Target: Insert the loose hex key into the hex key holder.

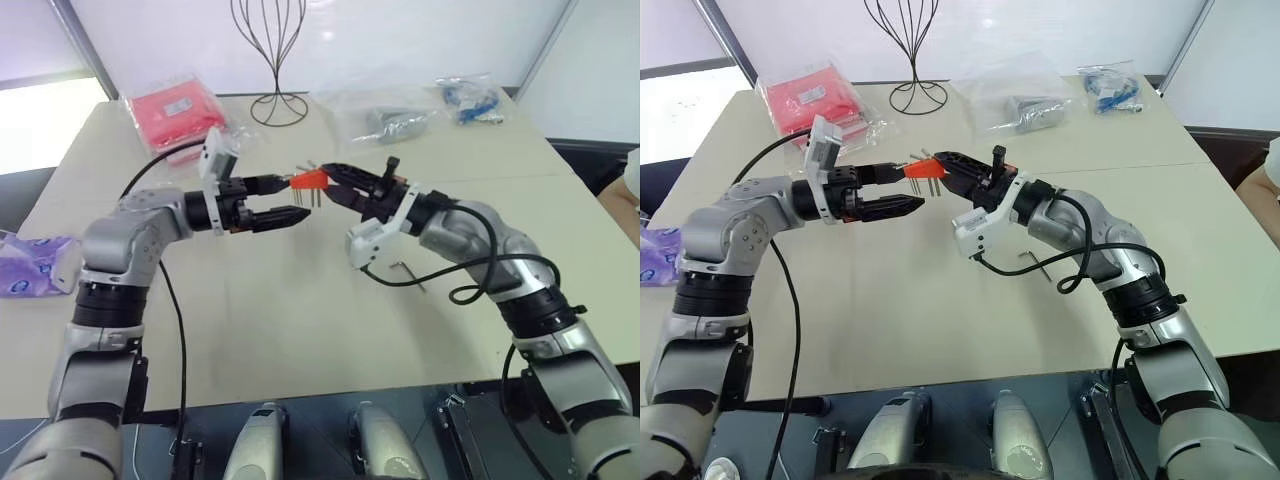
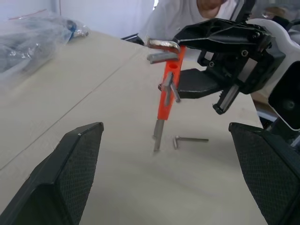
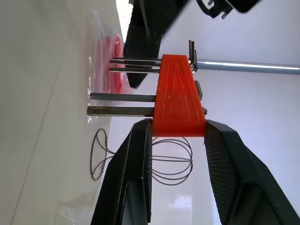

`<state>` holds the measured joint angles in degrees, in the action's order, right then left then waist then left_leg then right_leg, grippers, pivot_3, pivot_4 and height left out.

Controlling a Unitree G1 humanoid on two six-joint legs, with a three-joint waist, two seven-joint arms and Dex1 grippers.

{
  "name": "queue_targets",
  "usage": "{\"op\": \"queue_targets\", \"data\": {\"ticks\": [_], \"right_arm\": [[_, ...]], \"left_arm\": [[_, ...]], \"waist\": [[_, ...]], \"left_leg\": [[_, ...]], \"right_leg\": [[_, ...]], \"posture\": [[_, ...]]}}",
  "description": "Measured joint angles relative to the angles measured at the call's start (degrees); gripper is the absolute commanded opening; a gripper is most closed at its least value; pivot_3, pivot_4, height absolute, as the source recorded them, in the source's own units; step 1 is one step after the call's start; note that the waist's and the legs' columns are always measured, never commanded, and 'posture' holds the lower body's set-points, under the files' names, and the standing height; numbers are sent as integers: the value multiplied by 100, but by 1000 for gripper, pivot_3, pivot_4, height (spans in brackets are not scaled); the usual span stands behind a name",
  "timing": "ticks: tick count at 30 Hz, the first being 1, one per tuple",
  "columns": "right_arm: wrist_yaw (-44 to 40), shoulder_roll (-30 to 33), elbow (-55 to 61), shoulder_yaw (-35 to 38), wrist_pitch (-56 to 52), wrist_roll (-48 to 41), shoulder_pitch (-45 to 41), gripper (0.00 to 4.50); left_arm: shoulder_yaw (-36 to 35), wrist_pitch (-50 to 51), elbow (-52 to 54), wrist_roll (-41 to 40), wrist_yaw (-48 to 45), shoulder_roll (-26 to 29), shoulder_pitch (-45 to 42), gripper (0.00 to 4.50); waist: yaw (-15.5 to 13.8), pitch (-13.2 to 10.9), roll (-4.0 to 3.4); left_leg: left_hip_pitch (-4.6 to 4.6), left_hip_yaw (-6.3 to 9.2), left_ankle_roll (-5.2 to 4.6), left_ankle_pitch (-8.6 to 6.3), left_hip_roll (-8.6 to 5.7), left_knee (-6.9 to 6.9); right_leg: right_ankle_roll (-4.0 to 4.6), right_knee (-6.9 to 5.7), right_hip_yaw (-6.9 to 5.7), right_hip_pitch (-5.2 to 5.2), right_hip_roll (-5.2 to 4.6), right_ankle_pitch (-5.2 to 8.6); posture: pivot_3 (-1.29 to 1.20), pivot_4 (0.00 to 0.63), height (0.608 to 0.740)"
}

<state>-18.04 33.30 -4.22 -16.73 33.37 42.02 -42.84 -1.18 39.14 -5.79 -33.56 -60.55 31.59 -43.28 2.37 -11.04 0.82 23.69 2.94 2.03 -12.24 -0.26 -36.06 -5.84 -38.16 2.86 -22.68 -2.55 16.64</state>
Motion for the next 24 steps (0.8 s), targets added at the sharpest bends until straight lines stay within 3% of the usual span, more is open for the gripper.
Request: {"op": "queue_targets", "data": {"ticks": [24], "right_arm": [[-264,-17,70,-36,-48,-177,2,1035]], "left_arm": [[-192,-94,-89,-83,345,-290,-151,4500]], "waist": [[3,0,0]], "left_leg": [[0,1,0,0,0,1]], "right_leg": [[0,0,0,0,1,0]], "posture": [[0,150,740]]}}
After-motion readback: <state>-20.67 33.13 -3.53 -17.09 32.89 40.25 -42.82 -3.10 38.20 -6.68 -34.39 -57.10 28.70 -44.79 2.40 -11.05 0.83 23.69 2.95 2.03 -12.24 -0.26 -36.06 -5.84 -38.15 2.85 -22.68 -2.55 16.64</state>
